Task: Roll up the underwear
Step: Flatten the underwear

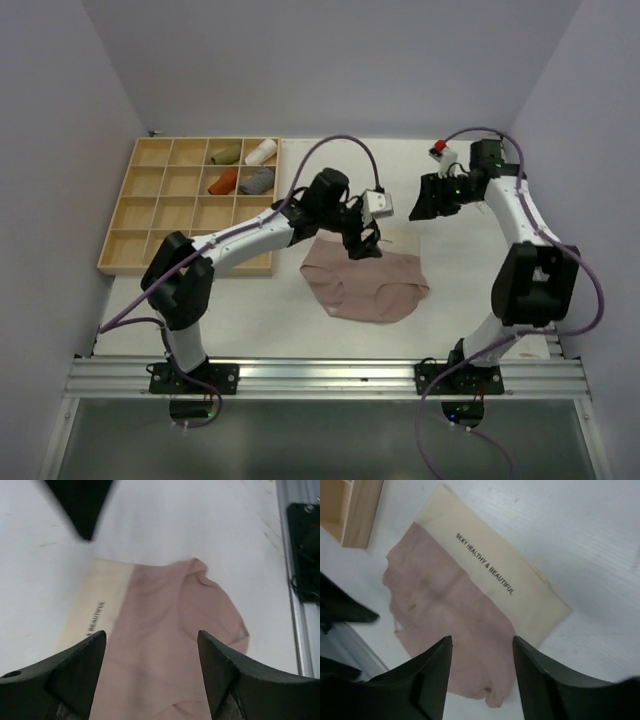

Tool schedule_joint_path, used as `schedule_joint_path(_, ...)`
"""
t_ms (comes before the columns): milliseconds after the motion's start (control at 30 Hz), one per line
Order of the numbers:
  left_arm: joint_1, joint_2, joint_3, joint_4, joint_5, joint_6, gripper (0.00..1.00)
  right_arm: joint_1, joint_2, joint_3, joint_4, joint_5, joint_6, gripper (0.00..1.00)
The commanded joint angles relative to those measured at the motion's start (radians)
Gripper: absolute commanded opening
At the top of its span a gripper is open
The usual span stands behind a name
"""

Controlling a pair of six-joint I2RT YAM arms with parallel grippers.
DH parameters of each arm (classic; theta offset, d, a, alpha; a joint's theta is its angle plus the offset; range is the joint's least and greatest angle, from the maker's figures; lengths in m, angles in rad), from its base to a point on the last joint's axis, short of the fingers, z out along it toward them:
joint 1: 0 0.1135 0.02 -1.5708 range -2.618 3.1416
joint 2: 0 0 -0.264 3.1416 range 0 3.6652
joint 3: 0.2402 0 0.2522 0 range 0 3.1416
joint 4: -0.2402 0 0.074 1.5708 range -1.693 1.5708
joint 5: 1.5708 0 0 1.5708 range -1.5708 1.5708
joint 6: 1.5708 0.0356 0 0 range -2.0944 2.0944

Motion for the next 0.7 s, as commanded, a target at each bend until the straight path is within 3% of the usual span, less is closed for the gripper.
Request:
schedule_joint_path(0,0.084,-0.032,0.066,0.040,-0.063,-0.056,0.78,-0.051,-0.284,-0.117,0.015,0.127,-0.185,0.60)
schedule_joint_path(33,0.131,-0.039,0.063,0.049,-0.062,-0.069,0.82,-0.050,-0.365,-0.201,0.066,0.183,-0.237,0.69)
schedule_joint_path(67,0.162,-0.050,0.055,0.092,-0.057,-0.105,0.85,-0.051,-0.492,-0.244,0.174,0.252,-0.252,0.92)
schedule_joint_path(100,0.187,-0.071,0.046,0.106,-0.047,-0.117,0.97,-0.051,-0.556,-0.280,0.213,0.270,-0.303,0.99)
schedule_joint_path(200,0.271,-0.108,0.034,0.161,-0.098,-0.171,1.00,-0.051,-0.696,-0.390,0.304,0.339,-0.325,0.99)
schedule_joint_path(267,0.294,-0.107,0.063,0.208,-0.251,-0.220,1.00,-0.051,-0.696,-0.397,0.201,0.292,-0.404,0.99)
schedule_joint_path(333,0.304,-0.076,0.095,0.137,-0.245,-0.159,1.00,-0.051,-0.640,-0.324,0.059,0.255,-0.463,0.94)
schedule_joint_path(367,0.305,-0.059,0.142,0.099,-0.222,-0.067,1.00,-0.051,-0.603,-0.300,-0.098,0.241,-0.490,0.87)
schedule_joint_path(433,0.305,-0.003,0.186,0.002,-0.177,-0.008,1.00,-0.050,-0.486,-0.292,-0.235,0.245,-0.596,0.73)
schedule_joint_path(467,0.304,0.010,0.192,0.000,-0.185,-0.020,1.00,-0.051,-0.457,-0.308,-0.250,0.268,-0.607,0.60)
schedule_joint_path(567,0.305,0.019,0.152,0.013,-0.198,-0.031,0.99,-0.054,-0.380,-0.371,-0.283,0.290,-0.693,0.51)
schedule_joint_path(633,0.305,0.004,0.117,0.049,-0.205,-0.048,0.98,-0.048,-0.302,-0.377,-0.290,0.296,-0.652,0.47)
schedule_joint_path(667,0.305,-0.007,0.092,0.059,-0.205,-0.059,0.98,-0.047,-0.271,-0.371,-0.308,0.291,-0.630,0.40)
